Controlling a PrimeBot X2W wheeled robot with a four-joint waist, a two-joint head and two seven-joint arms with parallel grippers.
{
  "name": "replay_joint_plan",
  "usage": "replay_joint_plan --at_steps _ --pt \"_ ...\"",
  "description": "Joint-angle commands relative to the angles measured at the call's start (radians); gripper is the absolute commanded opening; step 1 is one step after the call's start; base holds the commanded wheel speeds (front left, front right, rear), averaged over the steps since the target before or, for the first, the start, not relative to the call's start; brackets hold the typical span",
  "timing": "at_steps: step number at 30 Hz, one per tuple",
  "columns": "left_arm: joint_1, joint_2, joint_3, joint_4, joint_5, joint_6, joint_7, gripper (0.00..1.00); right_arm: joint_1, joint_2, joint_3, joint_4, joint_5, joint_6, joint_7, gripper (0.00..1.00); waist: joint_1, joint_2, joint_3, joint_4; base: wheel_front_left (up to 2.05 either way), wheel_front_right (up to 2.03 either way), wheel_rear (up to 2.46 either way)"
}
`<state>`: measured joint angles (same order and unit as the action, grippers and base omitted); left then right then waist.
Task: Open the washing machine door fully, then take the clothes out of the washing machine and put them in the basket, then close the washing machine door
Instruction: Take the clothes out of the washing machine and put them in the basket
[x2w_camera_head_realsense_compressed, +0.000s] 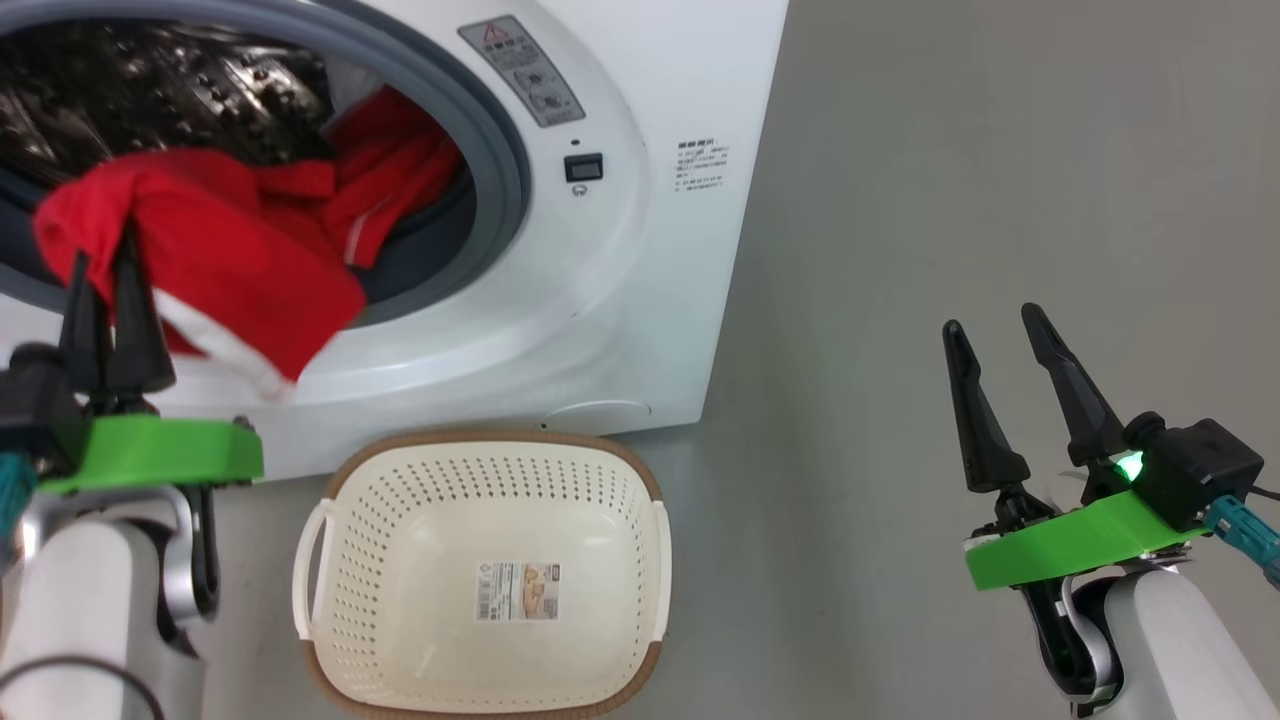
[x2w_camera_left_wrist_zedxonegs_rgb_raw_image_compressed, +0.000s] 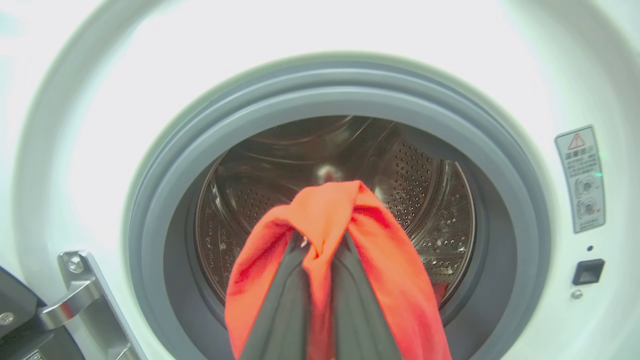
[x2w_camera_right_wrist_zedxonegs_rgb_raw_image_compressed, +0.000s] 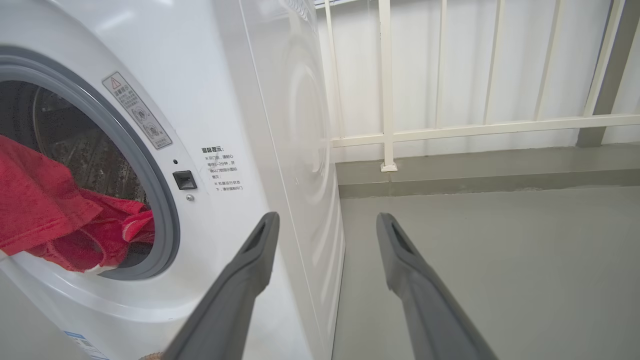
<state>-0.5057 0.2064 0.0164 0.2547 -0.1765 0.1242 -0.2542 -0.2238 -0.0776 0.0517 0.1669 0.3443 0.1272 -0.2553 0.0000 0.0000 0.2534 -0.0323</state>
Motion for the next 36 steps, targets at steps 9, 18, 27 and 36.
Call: replay_joint_plan --at_steps 9,18,27,36 --pt "0.172 0.001 0.017 -0.314 0.022 0.016 -0.008 0.0 0.033 0.009 0.011 -0.025 0.014 0.003 -0.006 1.0 0.0 0.0 -0.063 -0.004 0.0 0.0 0.0" --pt "0.281 -0.06 -0.038 -0.354 -0.03 0.001 0.042 0.0 0.041 0.012 -0.002 -0.039 0.01 0.003 -0.006 1.0 0.0 0.0 -0.039 0.018 0.0 0.0 0.0" --pt "0.25 -0.097 -0.072 -0.047 -0.087 -0.042 0.019 0.0 0.006 0.008 0.019 -0.042 0.005 0.003 -0.006 1.0 0.0 0.0 0.041 0.013 0.0 0.0 0.0" --pt "0.099 -0.125 -0.068 0.371 -0.163 -0.122 -0.002 0.0 -0.041 0.008 0.045 -0.044 0.006 0.003 -0.006 1.0 0.0 0.0 0.119 -0.017 0.0 0.0 0.0"
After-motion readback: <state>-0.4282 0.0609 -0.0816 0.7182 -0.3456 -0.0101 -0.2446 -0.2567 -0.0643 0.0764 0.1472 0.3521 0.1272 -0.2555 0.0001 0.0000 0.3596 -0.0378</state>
